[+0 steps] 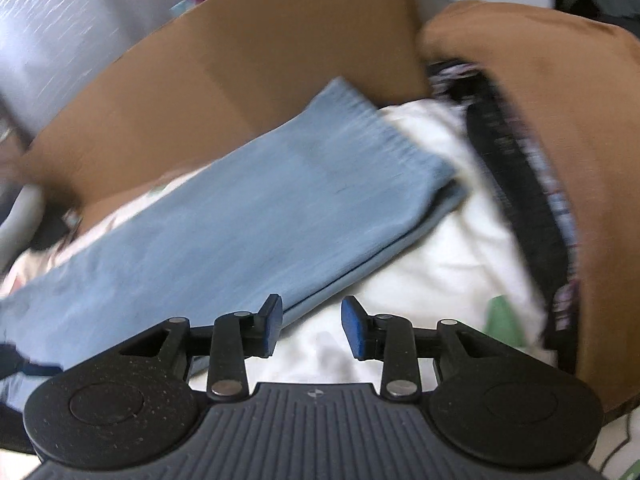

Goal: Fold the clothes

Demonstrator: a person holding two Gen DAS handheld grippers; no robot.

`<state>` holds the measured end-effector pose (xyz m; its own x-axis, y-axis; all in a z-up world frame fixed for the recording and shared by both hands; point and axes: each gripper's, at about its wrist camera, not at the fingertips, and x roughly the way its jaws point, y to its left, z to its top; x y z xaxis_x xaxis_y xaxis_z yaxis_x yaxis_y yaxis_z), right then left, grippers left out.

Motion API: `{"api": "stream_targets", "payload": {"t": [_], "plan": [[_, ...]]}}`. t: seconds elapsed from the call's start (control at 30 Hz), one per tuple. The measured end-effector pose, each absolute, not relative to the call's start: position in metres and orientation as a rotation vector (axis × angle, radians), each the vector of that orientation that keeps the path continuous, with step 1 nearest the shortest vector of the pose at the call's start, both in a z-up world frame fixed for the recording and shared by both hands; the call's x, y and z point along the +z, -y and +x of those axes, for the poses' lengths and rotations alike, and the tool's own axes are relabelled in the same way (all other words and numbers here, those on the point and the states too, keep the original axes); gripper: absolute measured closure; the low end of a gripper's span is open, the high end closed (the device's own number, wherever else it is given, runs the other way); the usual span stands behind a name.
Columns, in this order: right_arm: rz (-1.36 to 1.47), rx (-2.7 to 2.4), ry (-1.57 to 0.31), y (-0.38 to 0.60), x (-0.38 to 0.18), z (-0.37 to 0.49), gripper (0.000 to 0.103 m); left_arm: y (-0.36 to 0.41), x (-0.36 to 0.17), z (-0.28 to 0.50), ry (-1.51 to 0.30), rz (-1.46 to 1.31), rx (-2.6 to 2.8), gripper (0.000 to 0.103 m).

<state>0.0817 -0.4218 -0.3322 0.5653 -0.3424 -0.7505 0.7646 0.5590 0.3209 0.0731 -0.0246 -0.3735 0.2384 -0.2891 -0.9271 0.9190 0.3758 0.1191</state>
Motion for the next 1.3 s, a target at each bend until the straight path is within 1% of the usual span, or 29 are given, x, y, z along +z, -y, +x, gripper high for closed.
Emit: {"api": "stream_targets", "payload": {"t": [0.1,0.23,0.33,0.57,0.67,0.73,0.77,0.8,0.83,0.93,1.1,1.3], "plan": [[0.668,-0.632,-0.725,0.409,-0.332,0.096,0.063,0.01,-0.381,0.071,-0.948,0.775,-0.899,0.031],[0.628,-0.52,-0.775,0.391,-0.332,0.116,0.063,-0.001,-0.383,0.079,-0.943,0.641,-0.817,0.032],[0.602,-0.442,-0.806,0.379,-0.332,0.129,0.063,-0.002,-0.379,0.082,-0.952,0.575,-0.782,0.034],[0.594,-0.358,-0.815,0.359,-0.332,0.148,0.063,-0.013,-0.365,0.08,-0.927,0.493,-0.78,0.035],[0.569,-0.322,-0.823,0.35,-0.331,0.155,0.063,-0.019,-0.359,0.08,-0.904,0.466,-0.786,0.043],[0.553,-0.302,-0.826,0.346,-0.332,0.162,0.063,-0.022,-0.356,0.08,-0.897,0.442,-0.796,0.059],[0.546,-0.291,-0.828,0.344,-0.331,0.167,0.063,-0.023,-0.354,0.08,-0.897,0.429,-0.803,0.064],[0.54,-0.28,-0.829,0.342,-0.332,0.172,0.063,-0.024,-0.353,0.08,-0.896,0.417,-0.808,0.075],[0.533,-0.268,-0.83,0.34,-0.332,0.177,0.063,-0.024,-0.352,0.081,-0.895,0.409,-0.813,0.082],[0.508,-0.232,-0.832,0.332,-0.332,0.193,0.063,-0.023,-0.35,0.083,-0.895,0.397,-0.823,0.088],[0.476,-0.188,-0.835,0.324,-0.331,0.22,0.063,-0.025,-0.347,0.087,-0.896,0.372,-0.829,0.091],[0.49,-0.183,-0.861,0.322,-0.343,0.243,0.063,-0.027,-0.343,0.089,-0.895,0.35,-0.831,0.092]]}}
